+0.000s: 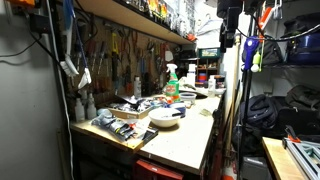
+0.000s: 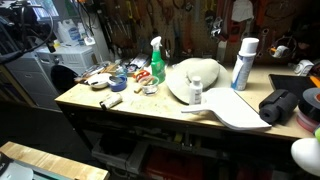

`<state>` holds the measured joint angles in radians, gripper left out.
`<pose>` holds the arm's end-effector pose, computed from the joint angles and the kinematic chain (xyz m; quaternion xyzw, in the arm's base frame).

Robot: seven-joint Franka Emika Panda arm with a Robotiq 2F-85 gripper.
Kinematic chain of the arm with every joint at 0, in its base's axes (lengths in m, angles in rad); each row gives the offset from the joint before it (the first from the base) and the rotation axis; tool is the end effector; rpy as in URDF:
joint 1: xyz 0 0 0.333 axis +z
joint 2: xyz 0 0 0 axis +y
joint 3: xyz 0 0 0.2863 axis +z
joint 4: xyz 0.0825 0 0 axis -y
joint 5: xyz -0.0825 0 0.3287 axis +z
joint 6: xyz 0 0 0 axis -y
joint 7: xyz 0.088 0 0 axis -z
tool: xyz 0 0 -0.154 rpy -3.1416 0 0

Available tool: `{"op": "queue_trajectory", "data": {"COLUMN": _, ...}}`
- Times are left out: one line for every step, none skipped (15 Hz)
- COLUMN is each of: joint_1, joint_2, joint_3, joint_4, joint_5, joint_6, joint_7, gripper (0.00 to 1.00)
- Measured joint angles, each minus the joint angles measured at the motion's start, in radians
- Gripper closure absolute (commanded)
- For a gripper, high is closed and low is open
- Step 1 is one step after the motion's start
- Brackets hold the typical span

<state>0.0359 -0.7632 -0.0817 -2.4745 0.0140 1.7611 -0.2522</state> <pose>0.2943 -0.0134 0.4825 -0.9928 -0.1123 -0.0286 0.0315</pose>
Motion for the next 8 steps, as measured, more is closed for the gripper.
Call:
{"op": "queue_trajectory", "data": {"joint_1": -0.001, "joint_2": 0.000, "joint_3": -0.001, "joint_4": -0.001, "joint_5": 0.004, "joint_6": 0.025, "joint_7": 0.005, "gripper": 0.00}}
{"op": "queue_trajectory", "data": {"joint_1": -0.004, "joint_2": 0.000, "joint_3": -0.003, "joint_4": -0.008, "joint_5": 0.011, "joint_6": 0.082, "joint_7": 0.014, "gripper": 0.00}}
{"op": "queue_trajectory", "data": {"joint_1": -0.006, "joint_2": 0.001, "joint_3": -0.008, "joint_4": -0.022, "joint_5": 0.015, "joint_6": 0.170, "joint_7": 0.016, "gripper": 0.00}}
{"op": "queue_trajectory", "data": {"joint_1": -0.007, "joint_2": 0.005, "joint_3": -0.016, "joint_4": -0.037, "joint_5": 0.015, "joint_6": 0.251, "joint_7": 0.016, "gripper": 0.00}}
{"op": "queue_trajectory", "data": {"joint_1": -0.009, "joint_2": 0.012, "joint_3": -0.027, "joint_4": -0.052, "joint_5": 0.013, "joint_6": 0.343, "joint_7": 0.010, "gripper": 0.00}}
{"op": "queue_trajectory", "data": {"joint_1": -0.011, "joint_2": 0.025, "joint_3": -0.040, "joint_4": -0.064, "joint_5": 0.007, "joint_6": 0.427, "joint_7": 0.001, "gripper": 0.00}}
{"op": "queue_trajectory", "data": {"joint_1": -0.015, "joint_2": 0.050, "joint_3": -0.057, "joint_4": -0.076, "joint_5": -0.001, "joint_6": 0.507, "joint_7": -0.017, "gripper": 0.00}}
{"op": "queue_trajectory", "data": {"joint_1": -0.018, "joint_2": 0.079, "joint_3": -0.075, "joint_4": -0.083, "joint_5": -0.005, "joint_6": 0.561, "joint_7": -0.038, "gripper": 0.00}}
